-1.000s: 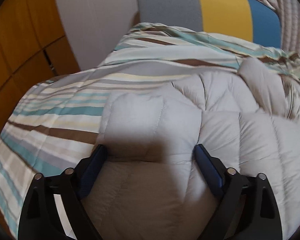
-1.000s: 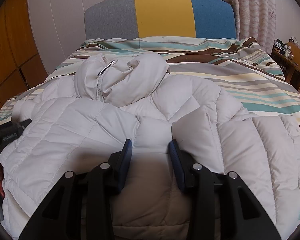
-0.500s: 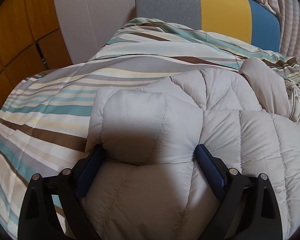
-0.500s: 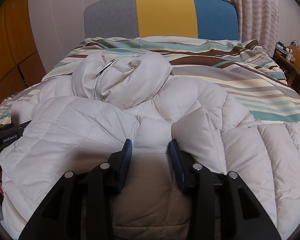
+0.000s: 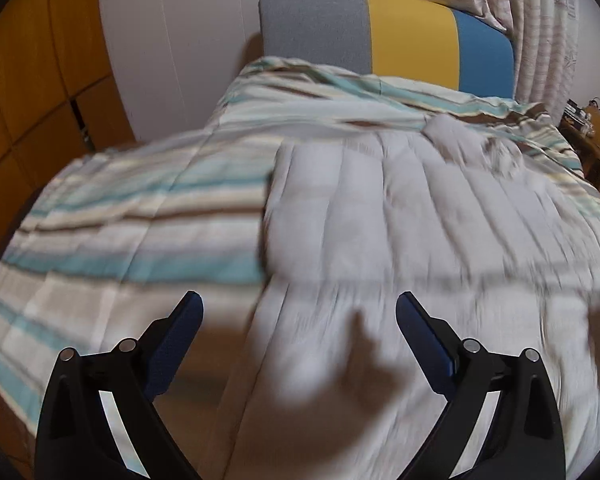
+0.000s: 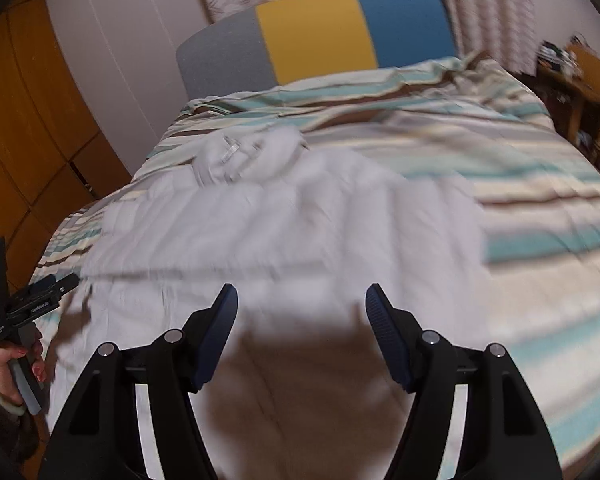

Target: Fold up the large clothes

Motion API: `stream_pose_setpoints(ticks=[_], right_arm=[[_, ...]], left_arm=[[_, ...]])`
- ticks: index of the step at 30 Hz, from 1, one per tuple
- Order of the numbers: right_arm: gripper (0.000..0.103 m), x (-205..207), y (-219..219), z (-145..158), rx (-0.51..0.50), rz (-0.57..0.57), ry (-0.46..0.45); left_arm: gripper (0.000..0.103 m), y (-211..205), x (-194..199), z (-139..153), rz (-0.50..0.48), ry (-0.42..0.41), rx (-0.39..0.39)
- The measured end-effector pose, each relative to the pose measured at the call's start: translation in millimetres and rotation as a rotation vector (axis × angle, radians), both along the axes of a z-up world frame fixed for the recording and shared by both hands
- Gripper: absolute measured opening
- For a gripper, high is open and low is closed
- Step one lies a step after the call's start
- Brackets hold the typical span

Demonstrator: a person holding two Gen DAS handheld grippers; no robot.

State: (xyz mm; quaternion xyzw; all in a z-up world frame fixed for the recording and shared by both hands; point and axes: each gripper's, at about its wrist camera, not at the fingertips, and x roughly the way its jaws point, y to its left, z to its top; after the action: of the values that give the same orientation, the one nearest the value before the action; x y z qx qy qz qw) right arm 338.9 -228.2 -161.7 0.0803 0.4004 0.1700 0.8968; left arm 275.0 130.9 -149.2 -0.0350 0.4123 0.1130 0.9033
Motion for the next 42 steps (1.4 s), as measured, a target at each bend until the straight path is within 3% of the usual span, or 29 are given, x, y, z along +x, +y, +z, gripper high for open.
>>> stream_pose_setpoints(ticks=[5,13,26,28,31,33,36,42], right_arm=[[0.067,-61.9,-47.5,-8.8,0.019,-0.051,0.025],[0.066,-137.7,-78.5,-31.5,0.022,-0.048,0.095],[0.065,-177.3,-65.8,-69.8,0.061,0.021,0.225],[0.057,-180.2,-65.9,-74.0,0.083,0.039,0.249],[0.042,-178.5,-60.9,-78.2,0.112,0.068,0.266],[0.03,-177.1,-57.4,-75.6,0.122,0.089,0.256],[0.018,-176.2,-53.8,-64.8,0.133,0.113,0.215],[0.015,-168.4,-55.9,-30.0,0.203,0.123,0.112]], left_arm=[[0.096,9.2,-65.1,-13.6,0.013,0.006,-0.092],[0.096,3.1,-140.4,-32.8,-0.006,0.014,-0.135],[0.087,-9.5,-205.4,-50.8,-0.025,-0.006,-0.188],[0.081,-11.0,-208.5,-53.3,-0.035,-0.006,-0.198],[0.061,-13.0,-208.0,-53.6,-0.04,-0.003,-0.229],[0.038,-15.9,-207.4,-48.7,-0.056,-0.014,-0.255],[0.023,-21.3,-204.9,-37.8,-0.076,-0.036,-0.261],[0.021,-20.3,-189.2,4.9,-0.11,-0.126,-0.287]])
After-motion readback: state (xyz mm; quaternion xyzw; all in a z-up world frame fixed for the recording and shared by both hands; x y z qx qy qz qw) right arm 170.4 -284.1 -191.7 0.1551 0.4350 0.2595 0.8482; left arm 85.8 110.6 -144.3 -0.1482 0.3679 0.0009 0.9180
